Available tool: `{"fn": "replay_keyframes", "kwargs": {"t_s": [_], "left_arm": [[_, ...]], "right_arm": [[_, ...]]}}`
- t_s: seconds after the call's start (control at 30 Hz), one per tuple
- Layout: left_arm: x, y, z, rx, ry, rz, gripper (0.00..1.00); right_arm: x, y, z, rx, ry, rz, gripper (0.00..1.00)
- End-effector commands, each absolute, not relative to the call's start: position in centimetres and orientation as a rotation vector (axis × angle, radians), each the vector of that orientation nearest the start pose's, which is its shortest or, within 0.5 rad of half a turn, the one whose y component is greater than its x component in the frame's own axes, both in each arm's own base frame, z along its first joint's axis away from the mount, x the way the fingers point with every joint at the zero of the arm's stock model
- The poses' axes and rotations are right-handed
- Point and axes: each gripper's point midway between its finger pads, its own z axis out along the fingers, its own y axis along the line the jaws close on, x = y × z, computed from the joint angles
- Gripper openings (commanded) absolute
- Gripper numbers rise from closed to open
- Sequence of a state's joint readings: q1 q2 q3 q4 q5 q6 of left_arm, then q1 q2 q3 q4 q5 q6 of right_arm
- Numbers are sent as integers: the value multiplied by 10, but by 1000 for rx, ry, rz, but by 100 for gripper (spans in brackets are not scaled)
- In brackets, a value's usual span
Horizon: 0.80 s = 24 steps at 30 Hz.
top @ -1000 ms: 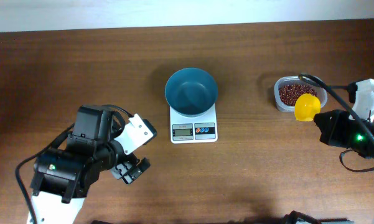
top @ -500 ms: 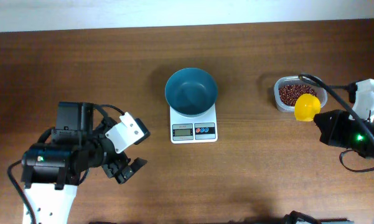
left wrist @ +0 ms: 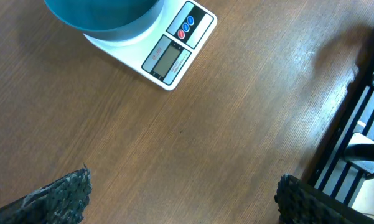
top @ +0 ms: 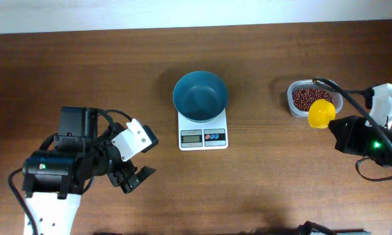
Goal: Scoop item into bowl and weigh 50g on scale
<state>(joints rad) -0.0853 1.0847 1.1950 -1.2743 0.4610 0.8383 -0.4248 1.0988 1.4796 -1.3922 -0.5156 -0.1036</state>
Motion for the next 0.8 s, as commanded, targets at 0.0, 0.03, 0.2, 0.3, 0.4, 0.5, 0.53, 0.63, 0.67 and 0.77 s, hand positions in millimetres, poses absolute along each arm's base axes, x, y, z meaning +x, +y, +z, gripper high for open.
{"fn": "replay_keyframes", "kwargs": {"t_s": [0.0,0.03,0.2,0.3,0.4,0.5,0.53,0.63,0.67,0.77], "left_arm": [[219,-98,230,1254,2227,-381,99],[219,-98,230,1242,2234,-385,99],[220,-98,230,1216,2247,-392,99],[220,-98,230,1215,2248,-392,99],[220,-98,230,1215,2248,-392,99],[219,-98,230,1207,2254,-396,99],[220,-98,230,1181,2268,-404,99],[220,-98,230,1152,2288,-414,99],[220,-98,230,1150,2289,-415,99],[220,-98,230,1151,2288,-415,99]], "right_arm": [[238,-16,308,219,2437,433,4],[238,-16,307,220,2438,433,4],[238,-16,307,220,2438,433,4],[238,-16,307,220,2438,433,4],[238,-16,307,220,2438,433,4],[238,-16,307,220,2438,433,4],[238,-16,307,220,2438,433,4],[238,-16,307,220,2438,433,4],[238,-16,307,220,2438,433,4],[238,-16,307,220,2438,434,4]]}}
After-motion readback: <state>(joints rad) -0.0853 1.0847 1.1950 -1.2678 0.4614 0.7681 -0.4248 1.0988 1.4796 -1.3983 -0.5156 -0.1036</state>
